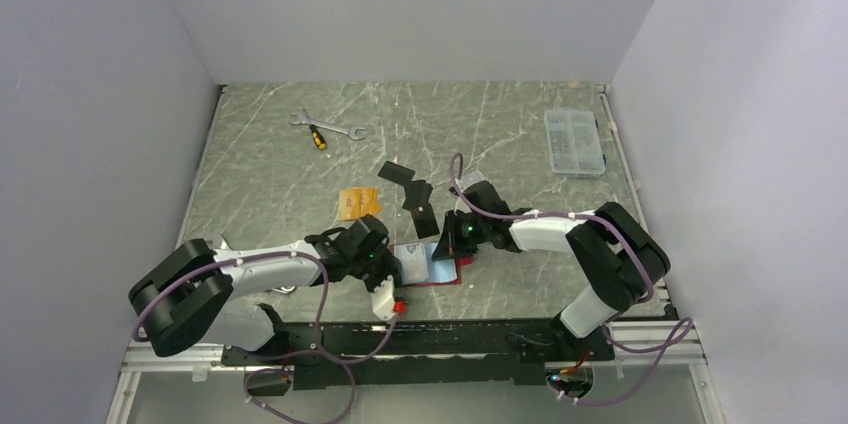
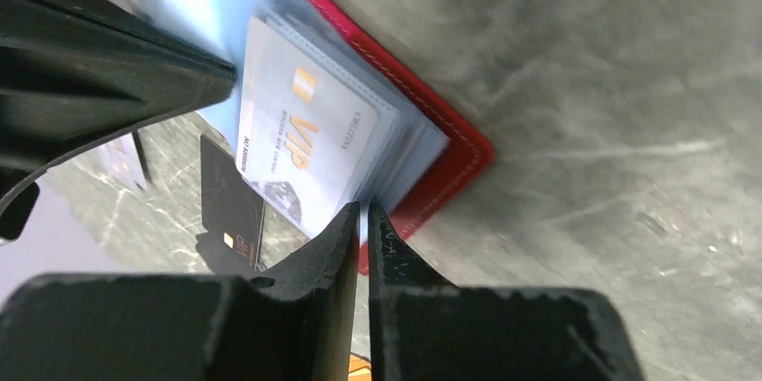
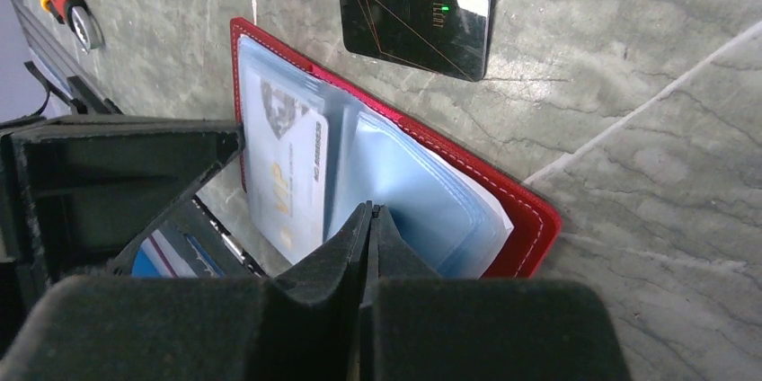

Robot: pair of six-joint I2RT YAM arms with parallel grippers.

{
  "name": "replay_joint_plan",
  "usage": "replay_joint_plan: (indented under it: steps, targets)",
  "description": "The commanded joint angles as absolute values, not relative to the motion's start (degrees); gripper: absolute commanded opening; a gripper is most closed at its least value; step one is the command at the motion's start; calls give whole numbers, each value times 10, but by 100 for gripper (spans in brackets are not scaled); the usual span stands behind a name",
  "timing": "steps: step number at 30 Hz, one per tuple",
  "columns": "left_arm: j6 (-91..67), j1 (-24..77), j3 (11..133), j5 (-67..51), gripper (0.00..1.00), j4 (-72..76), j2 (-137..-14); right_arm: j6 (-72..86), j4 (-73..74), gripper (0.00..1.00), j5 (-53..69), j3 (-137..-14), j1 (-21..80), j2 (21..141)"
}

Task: Put the credit cards into the card holder
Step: Close the card holder at the center of the board.

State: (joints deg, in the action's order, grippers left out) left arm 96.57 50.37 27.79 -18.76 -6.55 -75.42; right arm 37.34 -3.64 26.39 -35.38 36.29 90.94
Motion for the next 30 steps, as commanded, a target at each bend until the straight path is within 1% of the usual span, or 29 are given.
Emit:
replay_joint_plan:
  steps: [1, 3, 5, 7, 9, 11, 13, 15, 16, 22, 27, 28, 29, 30]
  targets:
    - [772, 521, 368, -194, 16, -146, -772, 361, -14, 1, 242, -332, 356, 919]
    - [667, 514, 420, -153, 19, -196, -794, 361, -19, 1, 245, -327, 352, 918]
    - [585, 489, 499, -145, 22, -300, -835, 360, -20, 1, 249, -324, 346, 918]
    - [505, 457, 585, -145, 30, -401, -883, 359, -22, 1, 252, -321, 342, 919]
    - [439, 423, 646, -170, 34, -487, -926, 359, -22, 1, 252, -321, 339, 919]
    - [390, 395, 673, -210, 40, -535, -948, 361, -23, 1, 250, -320, 339, 920]
    - [356, 379, 663, -245, 44, -539, -945, 362, -21, 1, 249, -321, 339, 924]
    - [328, 378, 645, -278, 52, -538, -949, 362, -15, 1, 247, -323, 339, 927]
    - [311, 377, 640, -296, 53, -537, -957, 363, -12, 1, 243, -323, 339, 927]
    - [232, 358, 614, -382, 52, -475, -1008, 369, 11, 0, 218, -326, 339, 930]
    - [150, 298, 638, -416, 54, -424, -1045, 385, 14, 0, 206, -319, 340, 928]
    - [133, 290, 638, -427, 72, -415, -1046, 387, 14, 0, 205, -318, 341, 927]
    - [120, 280, 636, -437, 95, -402, -1045, 390, 14, 0, 205, -317, 341, 926]
    - [106, 274, 632, -442, 99, -388, -1044, 392, 15, 0, 203, -316, 341, 926]
